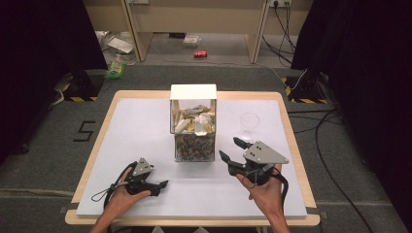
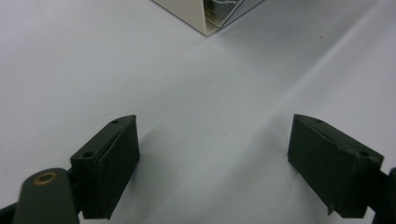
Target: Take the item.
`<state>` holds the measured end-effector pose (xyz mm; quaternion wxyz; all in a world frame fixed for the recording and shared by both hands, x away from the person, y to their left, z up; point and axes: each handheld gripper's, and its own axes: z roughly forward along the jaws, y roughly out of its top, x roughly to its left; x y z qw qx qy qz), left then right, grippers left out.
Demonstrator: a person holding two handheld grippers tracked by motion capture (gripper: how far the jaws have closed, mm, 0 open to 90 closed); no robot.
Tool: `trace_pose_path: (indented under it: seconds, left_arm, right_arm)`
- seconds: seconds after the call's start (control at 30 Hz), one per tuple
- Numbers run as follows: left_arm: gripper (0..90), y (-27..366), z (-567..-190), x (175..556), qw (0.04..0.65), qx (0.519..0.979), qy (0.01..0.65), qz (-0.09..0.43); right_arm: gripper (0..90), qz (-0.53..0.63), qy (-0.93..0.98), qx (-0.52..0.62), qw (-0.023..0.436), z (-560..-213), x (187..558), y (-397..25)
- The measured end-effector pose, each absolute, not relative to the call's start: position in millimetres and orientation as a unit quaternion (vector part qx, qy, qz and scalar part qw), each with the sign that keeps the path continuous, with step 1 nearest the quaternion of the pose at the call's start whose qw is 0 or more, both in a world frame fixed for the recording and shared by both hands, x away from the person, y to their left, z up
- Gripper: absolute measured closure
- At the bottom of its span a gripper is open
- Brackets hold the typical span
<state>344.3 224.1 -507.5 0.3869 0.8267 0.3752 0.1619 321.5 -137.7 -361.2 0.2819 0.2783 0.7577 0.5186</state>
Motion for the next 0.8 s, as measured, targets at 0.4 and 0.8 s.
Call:
trace_pose_path:
  seconds: [0.4, 0.8]
  left_arm:
    - [15.7, 224, -507, 344, 0.387, 0.827, 0.375, 0.162]
    - [15.7, 224, -507, 344, 0.387, 0.827, 0.375, 0.162]
  right_arm:
    - [41.4, 0.539, 0.752, 0.249, 0.287, -341, 328, -112]
    - [36.1, 0.541, 0.756, 0.226, 0.290, -335, 342, -83]
